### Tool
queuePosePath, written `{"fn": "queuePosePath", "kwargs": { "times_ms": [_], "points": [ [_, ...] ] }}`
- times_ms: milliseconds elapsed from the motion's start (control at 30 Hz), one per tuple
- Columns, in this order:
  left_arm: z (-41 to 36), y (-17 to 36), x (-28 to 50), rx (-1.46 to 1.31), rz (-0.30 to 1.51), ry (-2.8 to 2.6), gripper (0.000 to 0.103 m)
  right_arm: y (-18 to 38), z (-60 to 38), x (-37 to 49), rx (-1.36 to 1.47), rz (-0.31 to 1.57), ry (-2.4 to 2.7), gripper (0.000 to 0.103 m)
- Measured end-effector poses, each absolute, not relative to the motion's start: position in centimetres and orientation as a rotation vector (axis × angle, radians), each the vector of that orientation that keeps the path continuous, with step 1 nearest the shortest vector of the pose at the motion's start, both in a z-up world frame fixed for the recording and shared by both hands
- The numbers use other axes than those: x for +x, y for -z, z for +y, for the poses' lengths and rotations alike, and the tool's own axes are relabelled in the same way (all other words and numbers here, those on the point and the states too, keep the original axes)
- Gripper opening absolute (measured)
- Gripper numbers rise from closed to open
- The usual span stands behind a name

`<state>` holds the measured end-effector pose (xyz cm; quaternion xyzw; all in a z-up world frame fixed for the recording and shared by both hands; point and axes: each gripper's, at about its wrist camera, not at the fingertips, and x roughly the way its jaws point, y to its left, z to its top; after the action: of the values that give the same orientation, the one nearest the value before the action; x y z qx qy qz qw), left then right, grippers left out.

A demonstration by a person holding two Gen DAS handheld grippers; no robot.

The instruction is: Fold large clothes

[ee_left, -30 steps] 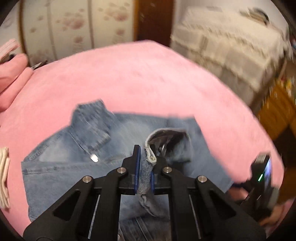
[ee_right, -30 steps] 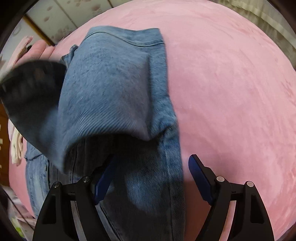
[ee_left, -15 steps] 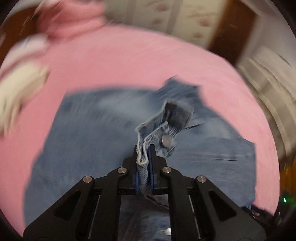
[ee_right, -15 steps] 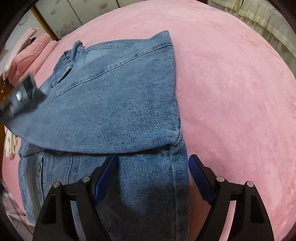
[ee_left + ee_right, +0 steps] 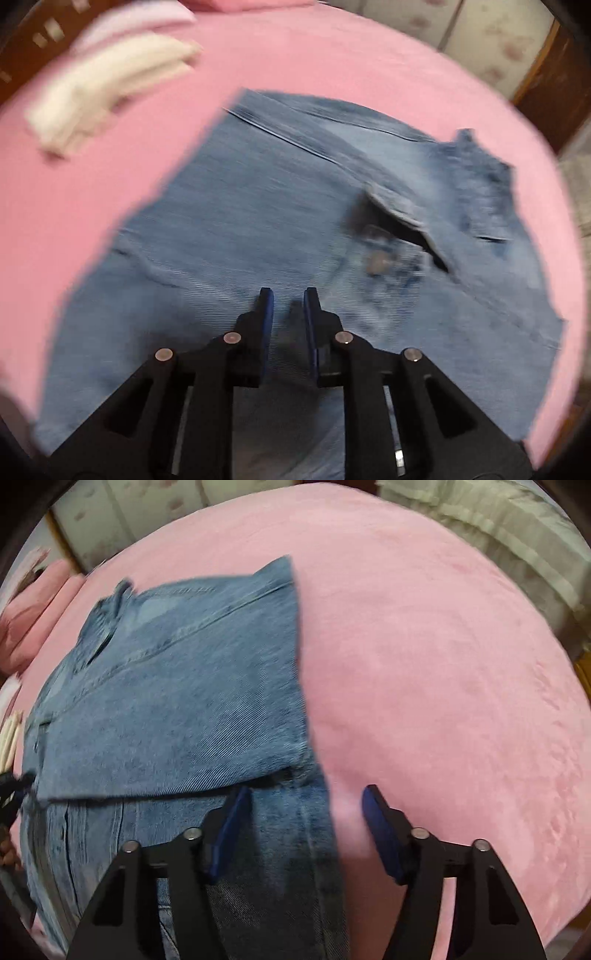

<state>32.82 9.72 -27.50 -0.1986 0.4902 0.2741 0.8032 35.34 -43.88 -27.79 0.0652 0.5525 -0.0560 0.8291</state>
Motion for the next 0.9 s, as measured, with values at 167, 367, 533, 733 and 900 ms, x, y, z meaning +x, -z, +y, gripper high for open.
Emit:
{"fn": "queuePosePath", "kwargs": {
  "times_ms": [167, 367, 533, 733, 900],
  "points": [
    [7.0, 24.1, 31.0, -0.472, 0.959, -0.557, 0.014, 24.7, -42.9, 34.7, 0.164, 1.049, 0.091, 0.015],
    [-0.6, 27.6, 34.7, -0.559, 1.153, -0.203, 0.014, 27.1, -36.3, 37.5, 0.443, 1.169, -0.341, 0.011],
    [-2.3, 31.2, 36.2, -0.661, 1.271, -0.215, 0.014, 29.3, -31.7, 38.3, 0.517, 1.295, -0.548, 0.009],
    [0.7, 31.6, 34.4, -0.533, 1.213, -0.319, 0.001, 29.4, -39.6, 38.2, 0.508, 1.273, -0.411, 0.0],
    [3.5, 30.9, 33.5, -0.374, 1.18, -0.367, 0.001, 28.6, -50.0, 36.4, 0.536, 1.198, -0.102, 0.0]
  ]
}}
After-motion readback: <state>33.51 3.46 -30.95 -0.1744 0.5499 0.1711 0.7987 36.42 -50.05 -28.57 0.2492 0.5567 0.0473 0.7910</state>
